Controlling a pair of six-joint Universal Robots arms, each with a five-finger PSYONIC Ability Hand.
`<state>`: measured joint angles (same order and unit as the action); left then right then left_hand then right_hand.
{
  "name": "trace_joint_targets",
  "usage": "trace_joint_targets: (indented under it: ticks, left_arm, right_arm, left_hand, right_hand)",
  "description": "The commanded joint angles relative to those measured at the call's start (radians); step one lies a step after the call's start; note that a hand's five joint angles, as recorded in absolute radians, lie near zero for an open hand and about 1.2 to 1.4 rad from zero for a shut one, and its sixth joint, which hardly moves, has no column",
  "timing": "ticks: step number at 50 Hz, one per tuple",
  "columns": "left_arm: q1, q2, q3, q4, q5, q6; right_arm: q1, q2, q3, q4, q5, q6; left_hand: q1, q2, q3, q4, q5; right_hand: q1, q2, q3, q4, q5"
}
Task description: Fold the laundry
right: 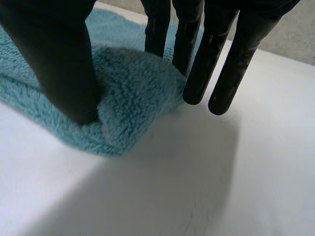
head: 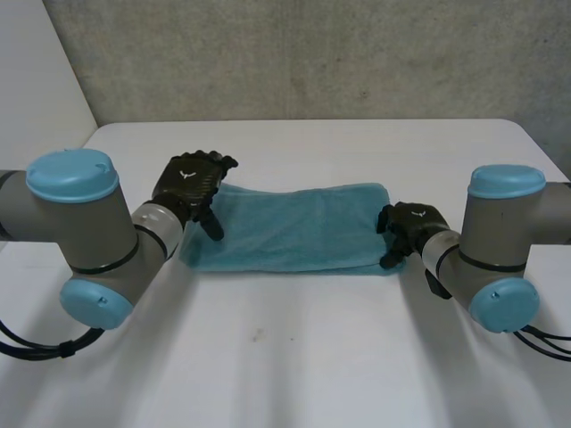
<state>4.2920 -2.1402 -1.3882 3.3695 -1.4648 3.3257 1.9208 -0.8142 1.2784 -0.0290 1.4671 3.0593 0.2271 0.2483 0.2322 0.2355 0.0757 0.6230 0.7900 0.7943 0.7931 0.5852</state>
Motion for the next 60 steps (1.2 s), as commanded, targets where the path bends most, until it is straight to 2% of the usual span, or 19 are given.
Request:
trace_joint_targets:
  ticks: [1,9,16,19,23,24,30,36,41,42,43,45,47,50,55,60]
  left_arm:
    - [0.000,0.045,-0.014,-0.025,-0.012,-0.034]
    - [0.000,0.088,-0.060,-0.029,-0.031,-0.034]
    - [0.006,0.140,-0.127,-0.033,-0.031,-0.034]
    - [0.008,0.151,-0.143,-0.033,-0.031,-0.032]
    - [0.008,0.172,-0.155,-0.033,-0.032,-0.034]
    - [0.008,0.177,-0.155,-0.033,-0.032,-0.034]
    - [0.005,0.191,-0.152,-0.029,-0.034,-0.035]
    - [0.003,0.200,-0.143,-0.029,-0.042,-0.037]
    - [0.000,0.201,-0.138,-0.027,-0.046,-0.038]
    - [0.000,0.201,-0.135,-0.027,-0.046,-0.038]
    - [-0.001,0.201,-0.129,-0.027,-0.046,-0.040]
    - [-0.008,0.198,-0.120,-0.027,-0.046,-0.049]
    - [-0.014,0.197,-0.111,-0.027,-0.046,-0.063]
    - [-0.026,0.189,-0.080,-0.027,-0.045,-0.098]
    - [-0.058,0.175,-0.005,-0.029,-0.040,-0.173]
    - [-0.107,0.140,0.054,-0.041,-0.039,-0.212]
  right_arm:
    - [-0.040,-0.028,0.099,-0.106,0.009,0.078]
    - [-0.117,-0.157,0.212,-0.059,0.009,0.041]
    - [-0.245,-0.246,0.263,-0.034,0.015,-0.210]
    - [-0.246,-0.255,0.248,-0.035,0.015,-0.270]
    - [-0.168,-0.286,0.171,-0.034,0.018,-0.261]
    - [-0.108,-0.287,0.132,-0.034,0.018,-0.242]
    - [0.075,-0.272,0.024,-0.038,0.009,-0.192]
    - [0.334,-0.136,-0.073,-0.057,-0.004,-0.205]
    - [0.382,-0.043,-0.103,-0.037,0.012,-0.214]
    - [0.383,-0.030,-0.106,-0.032,0.012,-0.215]
    - [0.382,-0.016,-0.111,-0.016,0.016,-0.208]
    - [0.380,-0.026,-0.117,-0.014,0.019,-0.202]
    - [0.376,-0.066,-0.113,-0.015,0.024,-0.188]
    - [0.348,-0.134,-0.105,-0.015,0.024,-0.131]
    - [0.203,-0.264,-0.056,-0.006,-0.001,0.100]
    - [0.142,-0.276,-0.021,0.001,-0.066,0.217]
  left_hand:
    - [0.060,0.039,0.055,0.051,0.037]
    - [0.060,0.039,0.055,0.051,0.037]
    - [0.057,0.036,0.052,0.048,0.034]
    - [0.054,0.033,0.049,0.046,0.031]
    - [0.054,0.033,0.049,0.046,0.031]
    - [0.054,0.033,0.049,0.046,0.031]
    - [0.048,0.027,0.043,0.040,0.025]
    - [0.028,0.006,0.022,0.019,0.004]
    - [0.016,-0.005,0.011,0.007,-0.007]
    - [0.013,-0.008,0.008,0.005,-0.010]
    - [0.013,-0.008,0.008,0.004,-0.010]
    - [0.013,-0.008,0.008,0.004,-0.010]
    - [0.013,-0.008,0.008,0.004,-0.010]
    - [0.013,-0.008,0.008,0.004,-0.010]
    - [0.025,0.003,0.019,0.016,0.001]
    - [0.030,0.009,0.025,0.022,0.007]
  right_hand:
    - [0.773,0.606,0.602,0.603,0.637]
    - [0.773,0.606,0.602,0.603,0.637]
    - [0.773,0.606,0.602,0.603,0.637]
    - [0.773,0.606,0.602,0.603,0.637]
    - [0.773,0.606,0.602,0.603,0.637]
    - [0.773,0.606,0.602,0.603,0.637]
    - [0.773,0.606,0.602,0.603,0.637]
    - [0.773,0.606,0.602,0.603,0.637]
    - [0.733,0.566,0.562,0.563,0.597]
    - [0.565,0.398,0.393,0.395,0.428]
    - [0.162,-0.005,-0.009,-0.008,0.025]
    - [-0.070,-0.237,-0.241,-0.240,-0.207]
    - [-0.448,-0.615,-0.620,-0.619,-0.585]
    - [-0.448,-0.615,-0.620,-0.619,-0.585]
    - [-0.448,-0.615,-0.620,-0.619,-0.585]
    - [-0.448,-0.615,-0.620,-0.619,-0.585]
